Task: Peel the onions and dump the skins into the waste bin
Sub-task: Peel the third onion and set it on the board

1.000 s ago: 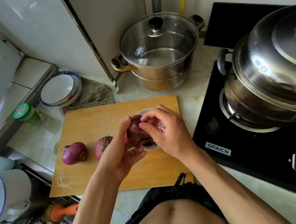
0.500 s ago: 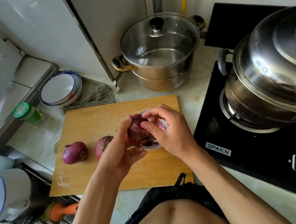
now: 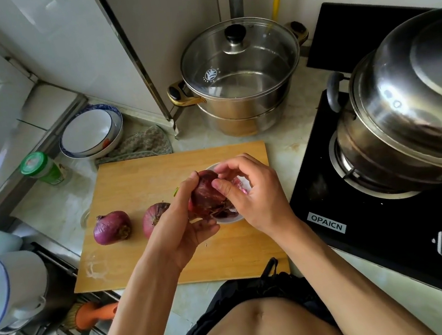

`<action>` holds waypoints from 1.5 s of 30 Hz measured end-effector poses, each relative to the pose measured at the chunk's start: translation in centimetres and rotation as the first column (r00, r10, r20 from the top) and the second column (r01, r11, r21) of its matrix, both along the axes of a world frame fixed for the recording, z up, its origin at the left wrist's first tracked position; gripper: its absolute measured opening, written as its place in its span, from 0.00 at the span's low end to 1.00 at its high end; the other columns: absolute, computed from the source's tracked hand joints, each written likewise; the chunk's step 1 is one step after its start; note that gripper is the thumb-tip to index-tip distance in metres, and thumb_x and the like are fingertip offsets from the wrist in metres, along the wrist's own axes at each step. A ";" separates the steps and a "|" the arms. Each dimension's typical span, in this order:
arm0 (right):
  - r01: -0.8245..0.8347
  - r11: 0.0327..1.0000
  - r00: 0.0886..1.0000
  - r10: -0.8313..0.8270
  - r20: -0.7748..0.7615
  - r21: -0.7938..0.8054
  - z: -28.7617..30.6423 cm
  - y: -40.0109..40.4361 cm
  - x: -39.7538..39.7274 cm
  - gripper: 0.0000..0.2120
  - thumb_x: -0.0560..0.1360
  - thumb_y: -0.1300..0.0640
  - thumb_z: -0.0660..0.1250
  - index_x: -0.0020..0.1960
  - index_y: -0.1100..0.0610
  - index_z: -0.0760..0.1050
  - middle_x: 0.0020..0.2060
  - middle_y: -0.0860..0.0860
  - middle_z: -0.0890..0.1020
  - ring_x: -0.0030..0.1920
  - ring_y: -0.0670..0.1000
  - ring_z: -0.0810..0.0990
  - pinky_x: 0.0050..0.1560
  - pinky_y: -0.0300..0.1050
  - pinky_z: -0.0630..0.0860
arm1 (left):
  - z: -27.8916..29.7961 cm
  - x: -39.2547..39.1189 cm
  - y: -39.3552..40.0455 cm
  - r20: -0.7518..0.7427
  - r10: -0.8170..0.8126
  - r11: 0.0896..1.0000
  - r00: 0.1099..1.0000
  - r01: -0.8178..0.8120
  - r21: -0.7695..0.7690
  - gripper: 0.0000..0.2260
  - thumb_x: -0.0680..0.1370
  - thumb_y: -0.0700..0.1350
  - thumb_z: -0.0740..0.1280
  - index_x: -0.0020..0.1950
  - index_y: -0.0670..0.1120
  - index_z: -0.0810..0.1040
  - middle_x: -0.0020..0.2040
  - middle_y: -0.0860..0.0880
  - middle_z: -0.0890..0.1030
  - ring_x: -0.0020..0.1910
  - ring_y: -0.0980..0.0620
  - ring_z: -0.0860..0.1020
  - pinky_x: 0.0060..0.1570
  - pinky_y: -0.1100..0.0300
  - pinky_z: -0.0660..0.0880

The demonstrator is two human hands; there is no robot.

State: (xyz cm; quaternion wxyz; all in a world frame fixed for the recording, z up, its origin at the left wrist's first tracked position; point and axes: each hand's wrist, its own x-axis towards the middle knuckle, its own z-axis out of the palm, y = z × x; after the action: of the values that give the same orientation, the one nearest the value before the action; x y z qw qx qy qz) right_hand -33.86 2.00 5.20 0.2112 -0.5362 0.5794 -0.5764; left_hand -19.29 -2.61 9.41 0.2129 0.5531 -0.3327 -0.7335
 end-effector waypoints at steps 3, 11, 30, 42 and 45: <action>-0.002 1.000 1.000 0.002 0.007 0.003 -0.1 0.0 0.2 0.07 0.75 0.60 0.73 0.51 0.61 0.80 0.46 0.51 0.82 0.48 0.45 0.81 0.50 0.42 0.78 | 0.0 0.1 0.1 0.001 0.014 1.000 1.000 -0.014 0.001 0.21 0.78 0.61 0.69 0.56 0.44 0.83 0.39 0.46 0.83 0.32 0.51 0.78 0.33 0.59 0.80; 0.005 1.000 0.998 -0.006 0.061 0.005 0.2 0.0 0.3 0.10 0.76 0.58 0.73 0.54 0.61 0.79 0.48 0.50 0.81 0.50 0.44 0.81 0.51 0.36 0.76 | 0.3 0.0 0.1 -0.010 0.031 0.999 0.999 -0.031 -0.033 0.19 0.78 0.61 0.68 0.52 0.46 0.84 0.39 0.47 0.83 0.32 0.51 0.78 0.37 0.57 0.79; -0.033 0.999 0.999 0.033 -0.025 -0.006 -0.8 -0.8 0.3 0.03 0.77 0.62 0.70 0.49 0.62 0.80 0.44 0.51 0.81 0.46 0.47 0.79 0.44 0.37 0.76 | 0.0 -0.2 0.5 -0.046 0.071 0.997 0.996 -0.071 -0.003 0.17 0.80 0.59 0.68 0.55 0.47 0.85 0.46 0.44 0.85 0.37 0.52 0.83 0.36 0.61 0.82; -0.054 0.997 0.975 0.040 0.217 0.059 -0.6 -0.1 -0.7 0.06 0.76 0.58 0.71 0.51 0.59 0.81 0.46 0.48 0.82 0.48 0.48 0.81 0.49 0.40 0.77 | 0.0 -0.5 0.2 -0.107 0.093 0.993 0.990 -0.100 -0.068 0.19 0.79 0.59 0.66 0.57 0.45 0.83 0.51 0.42 0.85 0.37 0.50 0.85 0.37 0.60 0.82; -0.103 0.994 0.977 0.093 0.192 0.046 -0.4 0.0 -1.2 0.08 0.75 0.60 0.71 0.52 0.61 0.82 0.46 0.47 0.81 0.48 0.47 0.81 0.50 0.38 0.76 | -0.1 -0.3 -0.1 -0.120 0.086 0.989 0.989 -0.100 -0.111 0.27 0.73 0.61 0.67 0.64 0.43 0.80 0.57 0.38 0.84 0.42 0.47 0.86 0.42 0.59 0.83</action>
State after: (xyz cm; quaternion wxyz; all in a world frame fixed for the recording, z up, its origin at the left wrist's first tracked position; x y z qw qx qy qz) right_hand -35.11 2.00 4.84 0.3083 -0.5008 0.5455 -0.5972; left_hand -19.54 -2.75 9.29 0.2977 0.5116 -0.3361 -0.7325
